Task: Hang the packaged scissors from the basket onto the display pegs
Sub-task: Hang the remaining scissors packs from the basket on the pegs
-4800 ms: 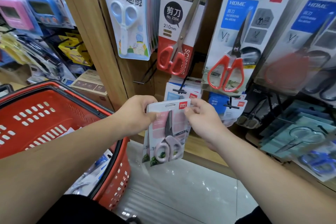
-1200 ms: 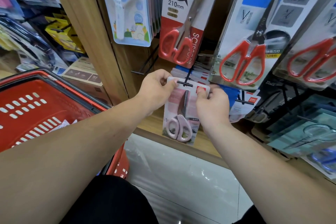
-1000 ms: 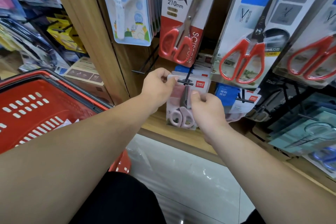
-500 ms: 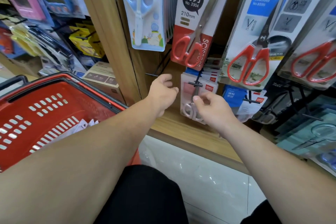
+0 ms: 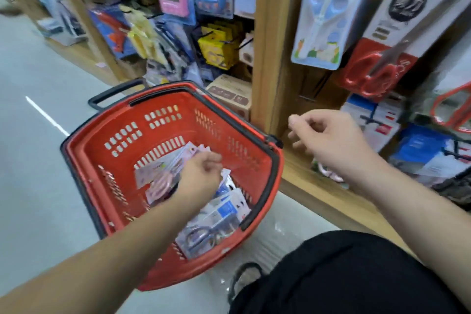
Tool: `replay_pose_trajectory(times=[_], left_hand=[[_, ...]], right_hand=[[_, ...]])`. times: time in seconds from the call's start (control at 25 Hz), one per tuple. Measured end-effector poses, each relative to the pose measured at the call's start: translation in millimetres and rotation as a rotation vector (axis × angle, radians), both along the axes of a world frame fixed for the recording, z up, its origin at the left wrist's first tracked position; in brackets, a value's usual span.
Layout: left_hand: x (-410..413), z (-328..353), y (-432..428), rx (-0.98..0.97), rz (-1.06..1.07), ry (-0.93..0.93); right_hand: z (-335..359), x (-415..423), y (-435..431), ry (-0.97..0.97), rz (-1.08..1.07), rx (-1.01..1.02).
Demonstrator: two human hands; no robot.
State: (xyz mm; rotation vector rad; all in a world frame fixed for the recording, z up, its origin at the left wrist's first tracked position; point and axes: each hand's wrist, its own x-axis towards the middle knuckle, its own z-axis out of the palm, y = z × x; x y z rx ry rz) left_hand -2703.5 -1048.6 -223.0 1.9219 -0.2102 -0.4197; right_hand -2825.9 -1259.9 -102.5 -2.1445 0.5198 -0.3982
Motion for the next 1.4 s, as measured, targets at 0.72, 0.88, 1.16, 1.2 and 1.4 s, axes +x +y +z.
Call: replay_pose_trajectory(times=[0.72,0.88,1.16,1.2,1.4], left_hand=[[78.6,-92.7,25.7,0.571,0.014,0.109],[101.0,-140.9,39.0,0.822,-0.115,0.049],[111.7,-159.9,43.7,0.932,-0.198,-0.188],[114.3,-156.0,45.0,0.929,-0.216,-0.191],[115.3,-111.4,40.6,0.852,-0.142,-0.224]], right_hand=[[-141.2,94.1,72.5,0.433,0.290,-0.039],[-150.9,96.5,65.1,0.433,0.256,0.002],[-150.7,97.6,64.1,0.419,0.278,0.041],[-150.4,97.1,62.9,0.416,0.281,0.047],[-152.3,97.6,60.1,0.403,0.258,0.088]])
